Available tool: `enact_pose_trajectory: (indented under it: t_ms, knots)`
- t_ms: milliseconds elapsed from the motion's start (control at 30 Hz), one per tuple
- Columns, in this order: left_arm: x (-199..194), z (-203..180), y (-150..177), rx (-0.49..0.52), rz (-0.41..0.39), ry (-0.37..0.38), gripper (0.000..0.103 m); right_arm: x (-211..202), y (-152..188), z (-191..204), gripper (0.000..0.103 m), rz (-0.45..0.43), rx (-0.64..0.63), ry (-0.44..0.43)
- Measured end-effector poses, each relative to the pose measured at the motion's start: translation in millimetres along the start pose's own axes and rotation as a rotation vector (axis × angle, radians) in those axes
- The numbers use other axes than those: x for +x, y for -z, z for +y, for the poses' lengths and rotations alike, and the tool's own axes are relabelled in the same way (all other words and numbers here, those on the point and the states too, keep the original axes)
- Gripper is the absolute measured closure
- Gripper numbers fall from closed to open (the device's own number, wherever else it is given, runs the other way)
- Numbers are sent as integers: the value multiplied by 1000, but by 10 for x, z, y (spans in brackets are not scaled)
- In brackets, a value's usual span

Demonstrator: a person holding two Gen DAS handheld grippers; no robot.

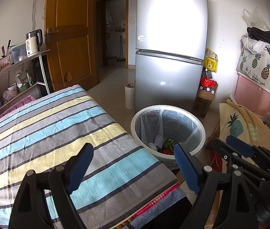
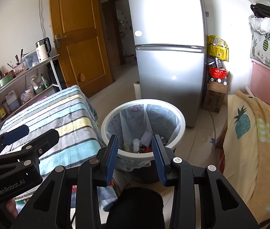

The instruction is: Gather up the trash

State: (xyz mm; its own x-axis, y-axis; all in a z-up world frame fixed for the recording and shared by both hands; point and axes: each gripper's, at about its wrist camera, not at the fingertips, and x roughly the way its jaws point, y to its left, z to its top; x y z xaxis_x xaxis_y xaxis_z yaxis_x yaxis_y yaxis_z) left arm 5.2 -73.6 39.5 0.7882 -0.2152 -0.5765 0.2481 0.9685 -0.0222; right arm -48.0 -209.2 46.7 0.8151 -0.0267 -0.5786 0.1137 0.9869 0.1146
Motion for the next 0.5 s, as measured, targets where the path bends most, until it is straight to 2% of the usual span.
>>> enact_pose_trajectory:
  t_ms: [500]
  knots:
    - [-3,4,-4,-1,1,-3,15,-5,7,15,65,2,-1,0]
